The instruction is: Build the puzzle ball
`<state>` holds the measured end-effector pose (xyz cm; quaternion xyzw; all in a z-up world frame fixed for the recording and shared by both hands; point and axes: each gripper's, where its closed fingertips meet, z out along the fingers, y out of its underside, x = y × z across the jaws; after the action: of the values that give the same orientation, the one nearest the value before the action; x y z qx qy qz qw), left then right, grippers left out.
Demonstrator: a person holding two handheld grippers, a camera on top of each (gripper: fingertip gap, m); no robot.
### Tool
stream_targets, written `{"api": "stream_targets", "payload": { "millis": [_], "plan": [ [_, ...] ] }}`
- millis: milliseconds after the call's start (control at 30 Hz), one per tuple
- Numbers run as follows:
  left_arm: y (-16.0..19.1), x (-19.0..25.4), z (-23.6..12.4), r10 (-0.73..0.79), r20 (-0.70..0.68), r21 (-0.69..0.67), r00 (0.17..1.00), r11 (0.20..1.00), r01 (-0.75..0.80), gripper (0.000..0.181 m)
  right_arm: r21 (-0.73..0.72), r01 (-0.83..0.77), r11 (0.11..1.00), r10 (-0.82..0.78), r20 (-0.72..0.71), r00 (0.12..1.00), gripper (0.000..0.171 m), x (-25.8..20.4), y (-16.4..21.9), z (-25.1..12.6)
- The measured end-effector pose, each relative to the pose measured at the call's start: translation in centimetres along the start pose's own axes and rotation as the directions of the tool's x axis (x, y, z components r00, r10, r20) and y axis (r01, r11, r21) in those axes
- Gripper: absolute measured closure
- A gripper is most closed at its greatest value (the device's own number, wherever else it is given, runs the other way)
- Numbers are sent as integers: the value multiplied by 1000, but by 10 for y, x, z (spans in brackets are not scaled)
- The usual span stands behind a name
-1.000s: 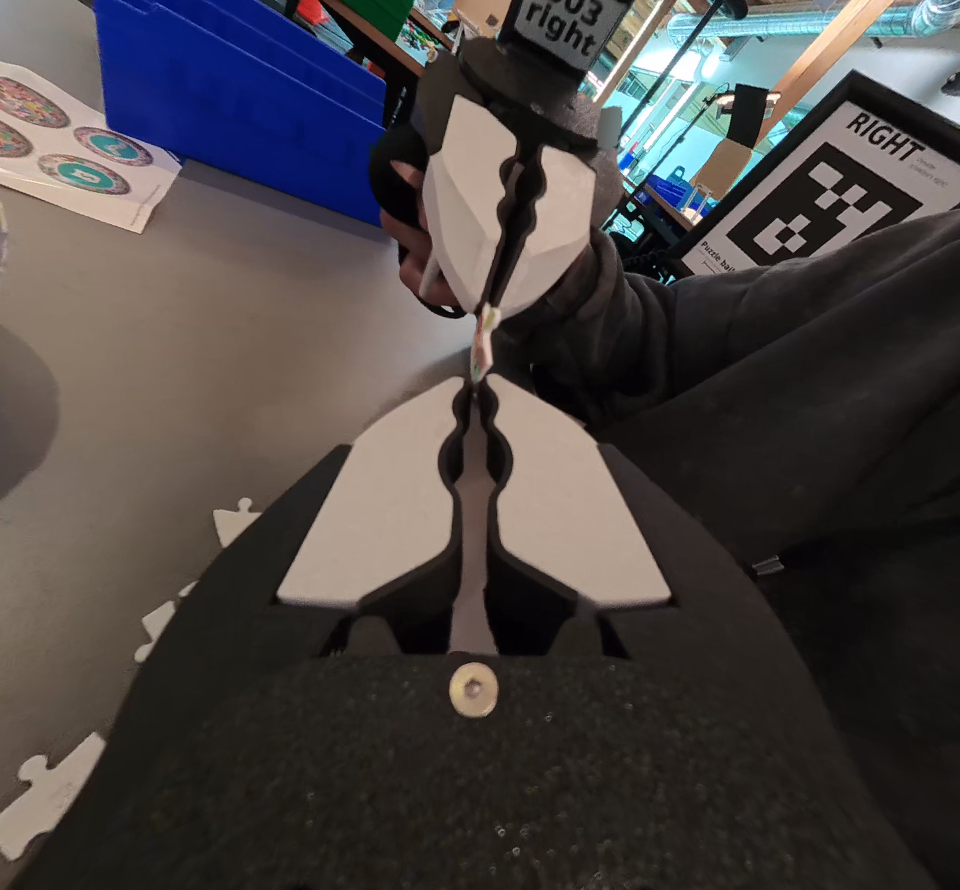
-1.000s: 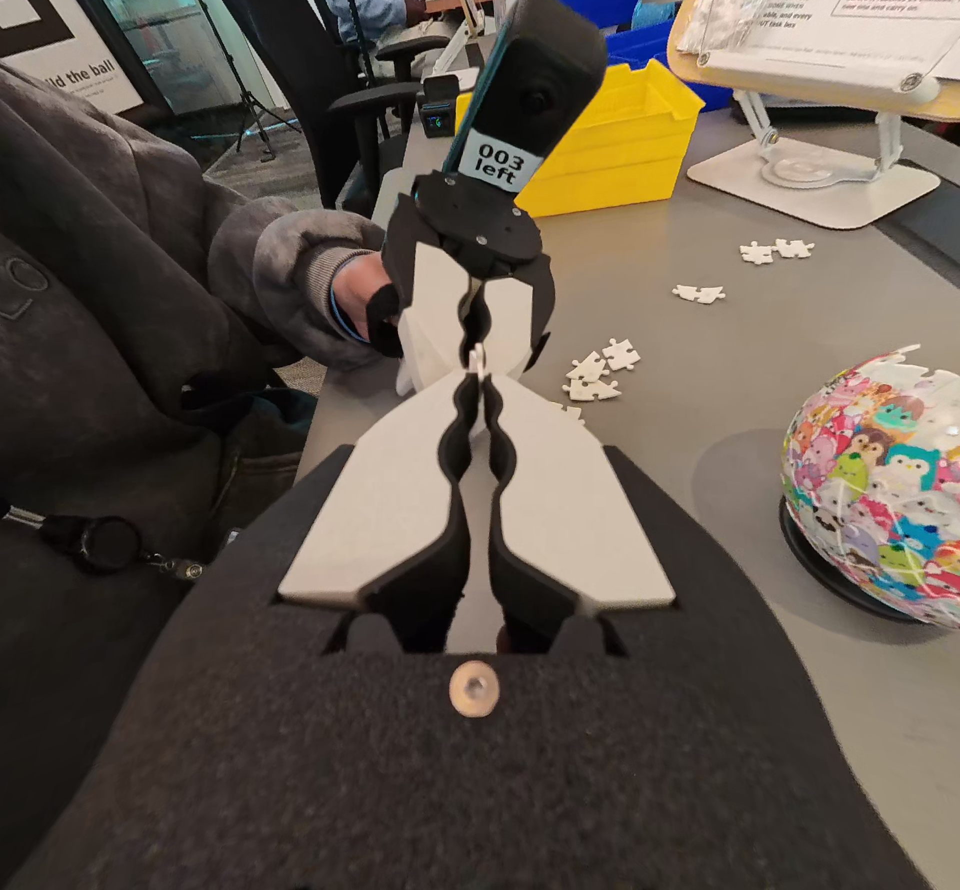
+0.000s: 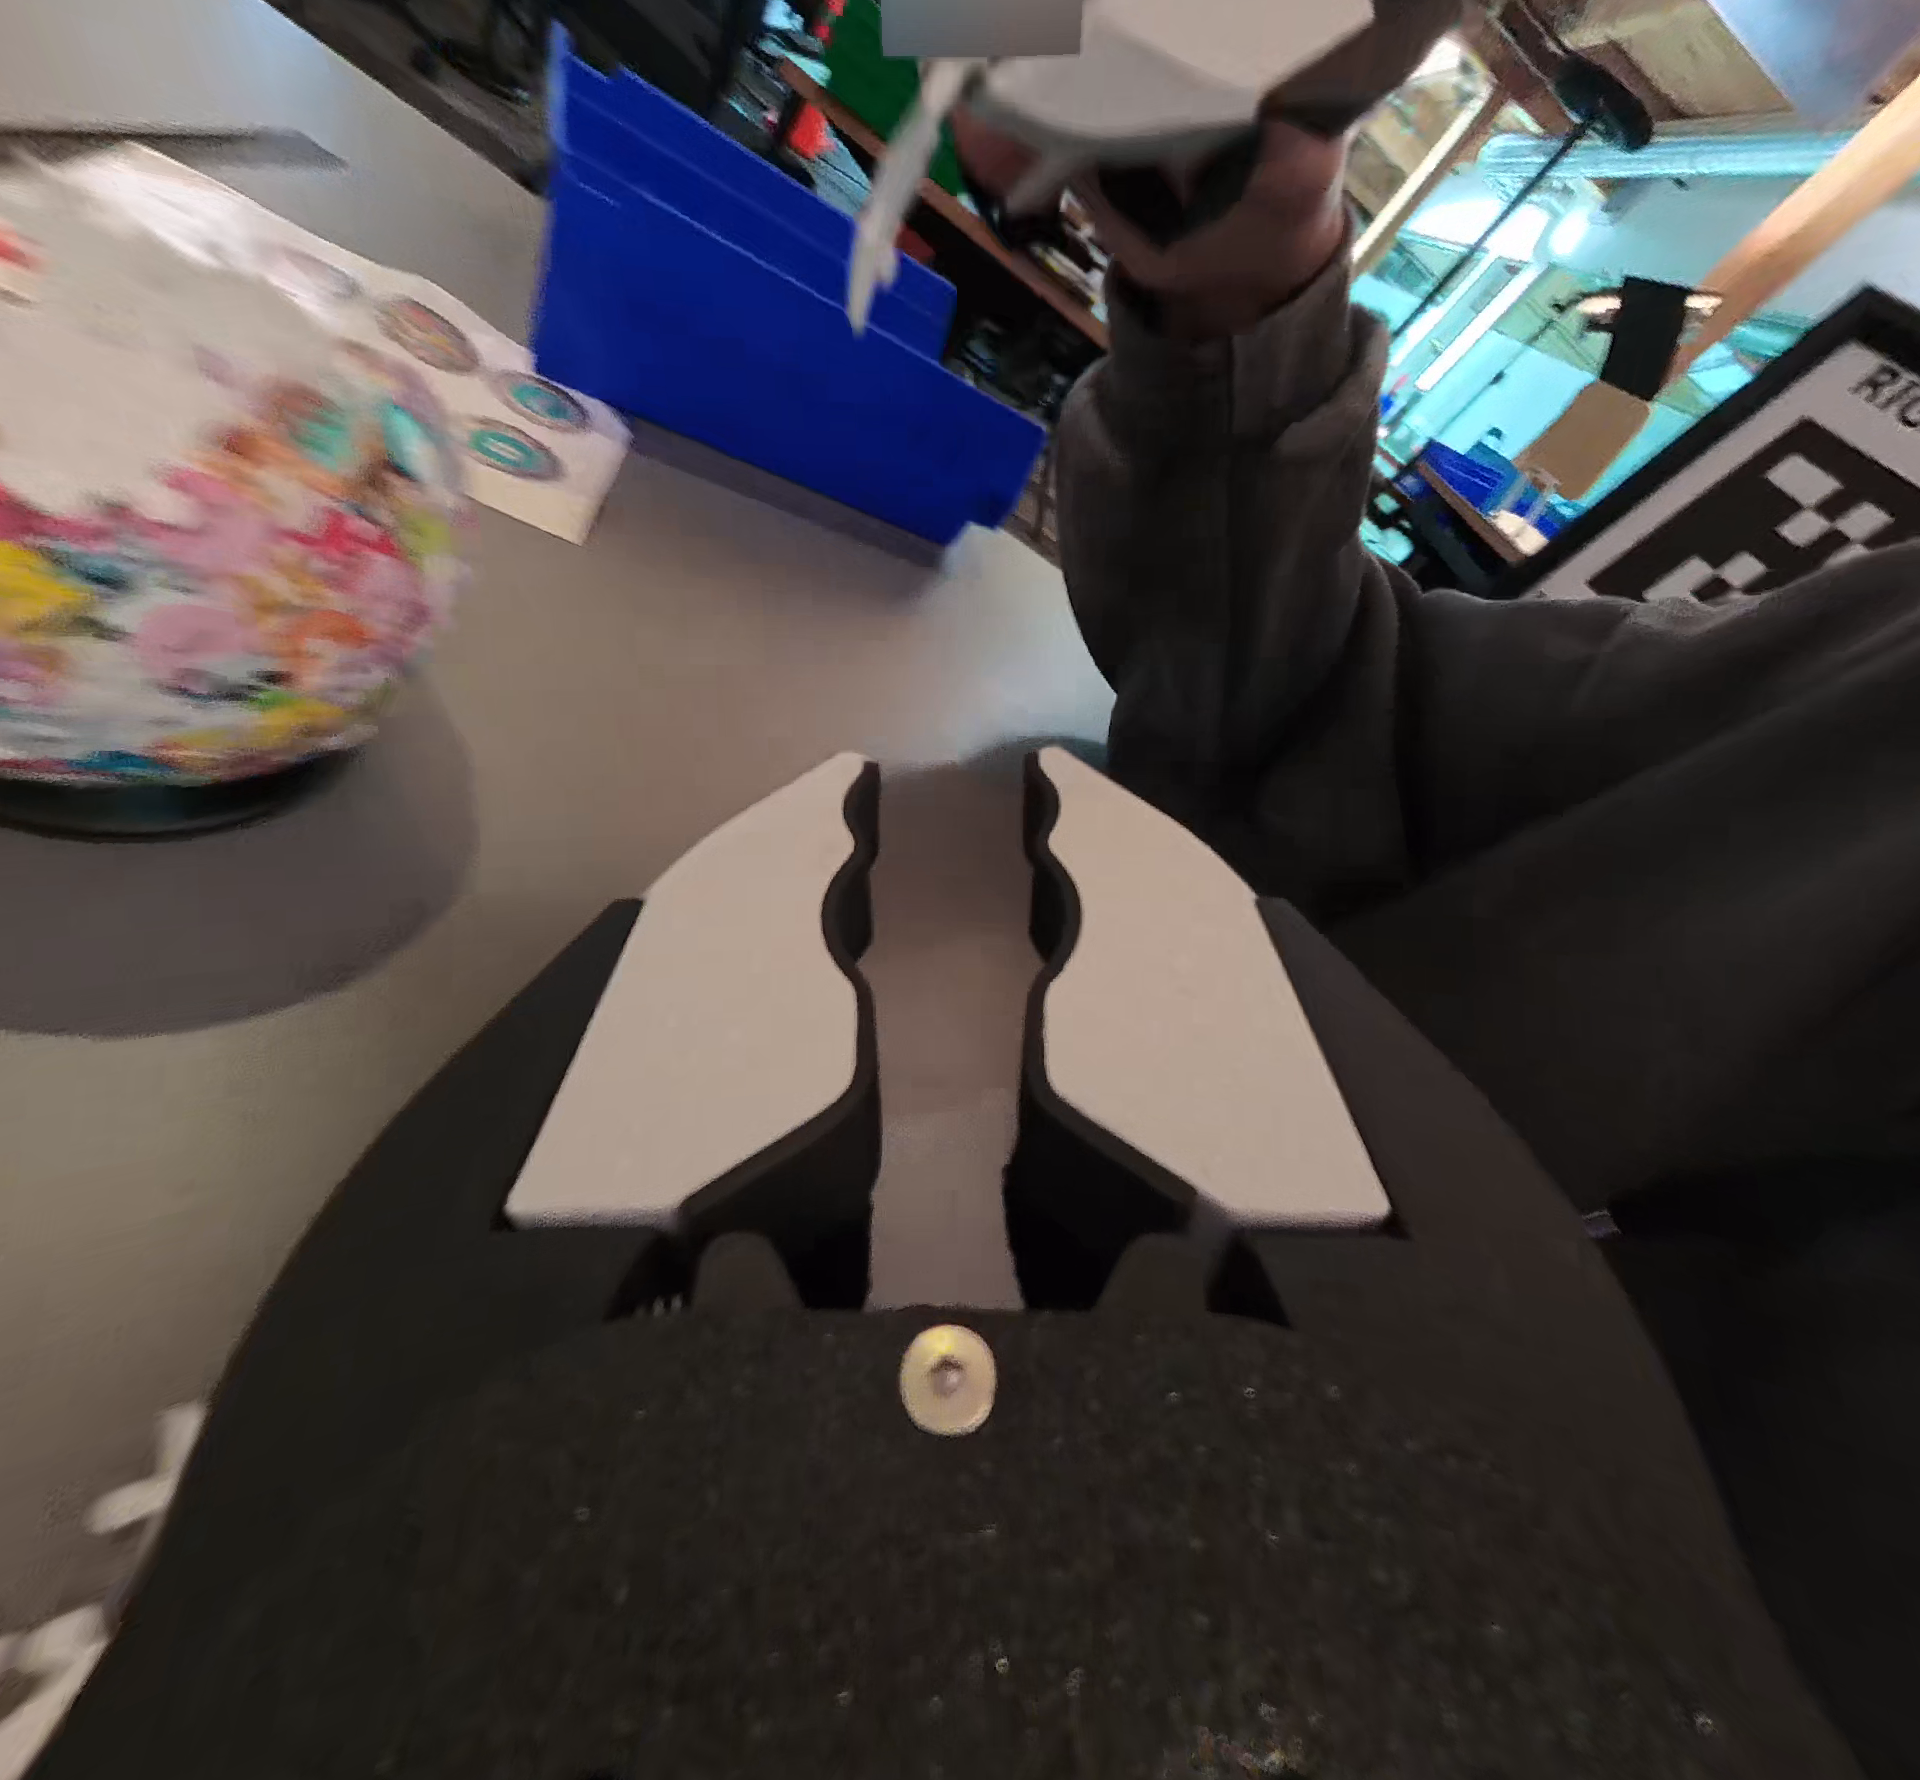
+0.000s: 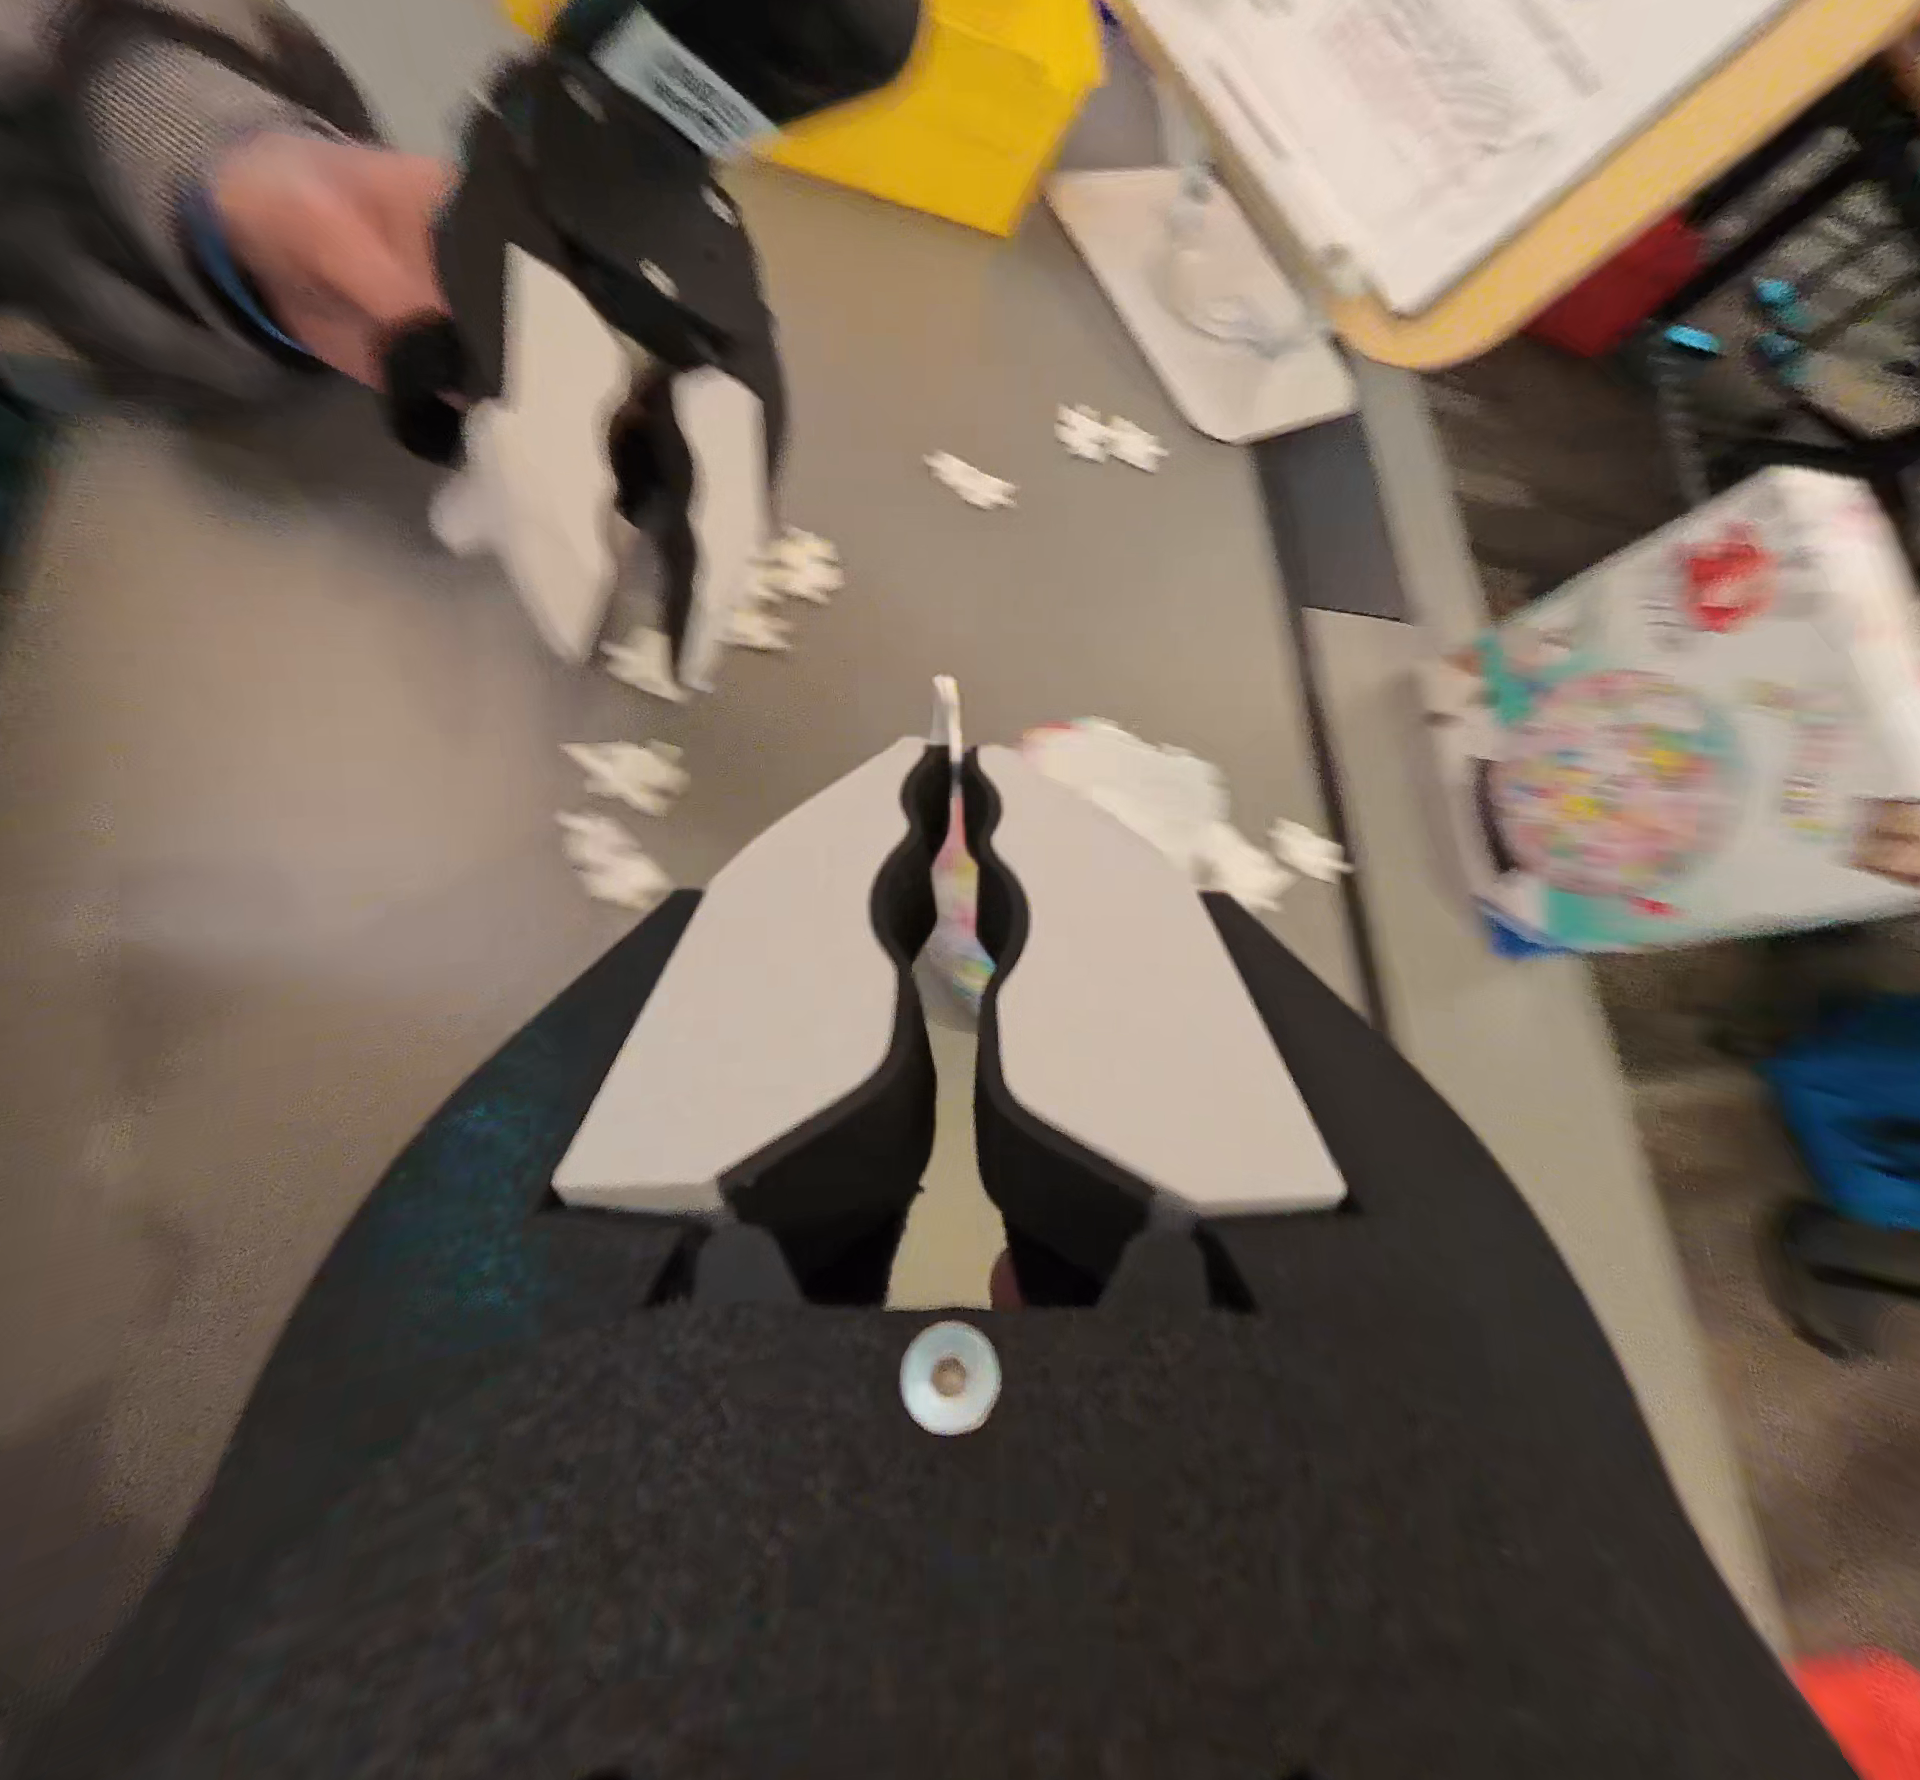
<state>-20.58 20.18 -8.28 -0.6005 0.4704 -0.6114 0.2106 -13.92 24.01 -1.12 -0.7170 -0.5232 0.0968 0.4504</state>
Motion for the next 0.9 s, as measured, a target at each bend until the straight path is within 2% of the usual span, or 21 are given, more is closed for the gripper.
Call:
{"api": "stream_targets", "payload": {
  "millis": [67,167,267,400,533,633,733,833,900],
  "plan": [
    [-23,-28,-15,7,91,1,996,1000,-8,156,-90,53,995,-57,-50,997,169,53,14,6],
    [-55,-74,-31,10,189,-47,982,999,-1,152,-69,73,995,-68,65,996,169,98,34,49],
    [-80,-128,-38,5,257,-93,966,995,19,152,-63,68,996,-56,176,983,169,112,58,91],
    [-89,-162,-20,-15,182,-193,983,980,50,147,2,71,997,-70,208,976,169,110,78,116],
    [-93,-182,4,140,204,-342,969,937,-64,148,-51,115,992,-103,194,976,169,110,98,127],
    [-95,-186,21,188,172,-408,967,907,-104,148,-49,124,991,-113,175,978,169,109,100,131],
    [-98,-194,29,185,143,-410,972,905,-111,150,-59,127,990,-117,152,981,169,111,105,132],
    [-103,-214,28,97,130,-366,987,930,-43,153,-52,129,990,-120,156,980,169,111,111,130],
    [-98,-233,26,61,139,-359,988,933,-7,163,-44,134,990,-126,152,980,169,111,113,130]
  ]
}}
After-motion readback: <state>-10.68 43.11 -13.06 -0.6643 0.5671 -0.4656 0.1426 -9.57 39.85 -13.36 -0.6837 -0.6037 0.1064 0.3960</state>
